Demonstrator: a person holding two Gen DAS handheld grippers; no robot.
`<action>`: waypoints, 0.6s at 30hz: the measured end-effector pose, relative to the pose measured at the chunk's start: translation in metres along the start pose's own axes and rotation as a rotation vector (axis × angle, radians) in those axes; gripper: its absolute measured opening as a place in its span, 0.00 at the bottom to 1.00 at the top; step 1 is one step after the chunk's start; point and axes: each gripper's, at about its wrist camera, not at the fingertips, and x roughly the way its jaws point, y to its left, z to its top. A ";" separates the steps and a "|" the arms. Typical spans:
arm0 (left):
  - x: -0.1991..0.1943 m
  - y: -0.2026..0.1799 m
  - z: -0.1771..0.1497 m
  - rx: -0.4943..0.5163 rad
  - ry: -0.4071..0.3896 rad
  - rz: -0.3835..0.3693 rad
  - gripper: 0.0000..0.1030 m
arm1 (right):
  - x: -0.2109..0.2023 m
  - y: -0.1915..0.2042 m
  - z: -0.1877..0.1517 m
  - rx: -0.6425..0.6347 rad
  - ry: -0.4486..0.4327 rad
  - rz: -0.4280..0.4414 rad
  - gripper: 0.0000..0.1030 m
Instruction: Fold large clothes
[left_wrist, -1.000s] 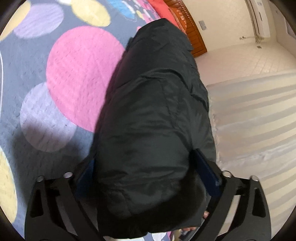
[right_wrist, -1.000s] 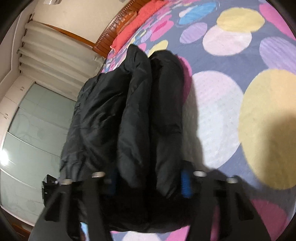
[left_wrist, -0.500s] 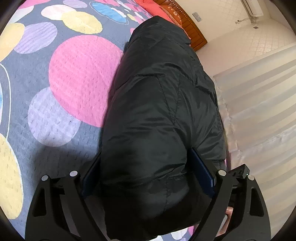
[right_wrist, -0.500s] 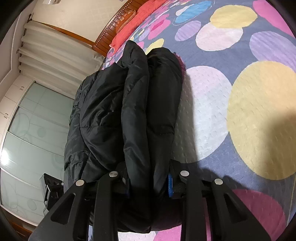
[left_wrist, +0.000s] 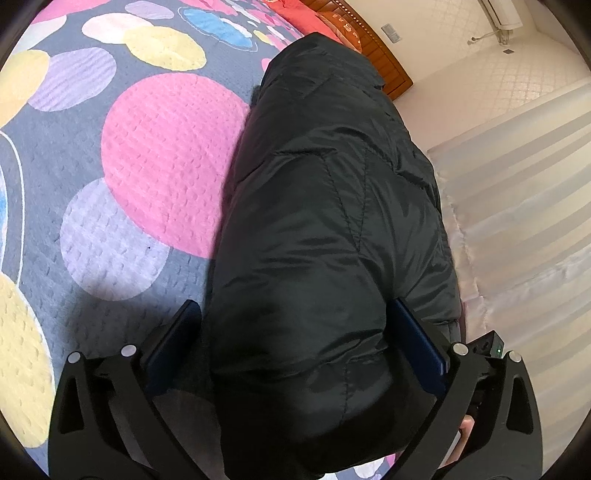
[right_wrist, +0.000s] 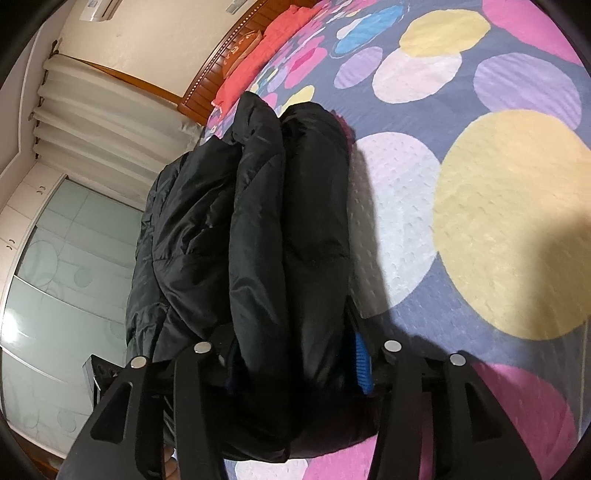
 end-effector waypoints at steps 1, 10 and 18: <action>-0.001 0.000 -0.001 -0.002 0.000 0.002 0.98 | -0.001 0.000 -0.001 0.001 -0.004 -0.005 0.50; -0.022 -0.018 -0.010 0.083 -0.055 0.134 0.98 | -0.022 0.001 -0.012 -0.002 -0.028 -0.064 0.59; -0.037 -0.031 -0.021 0.125 -0.083 0.230 0.98 | -0.047 0.015 -0.029 -0.067 -0.077 -0.182 0.63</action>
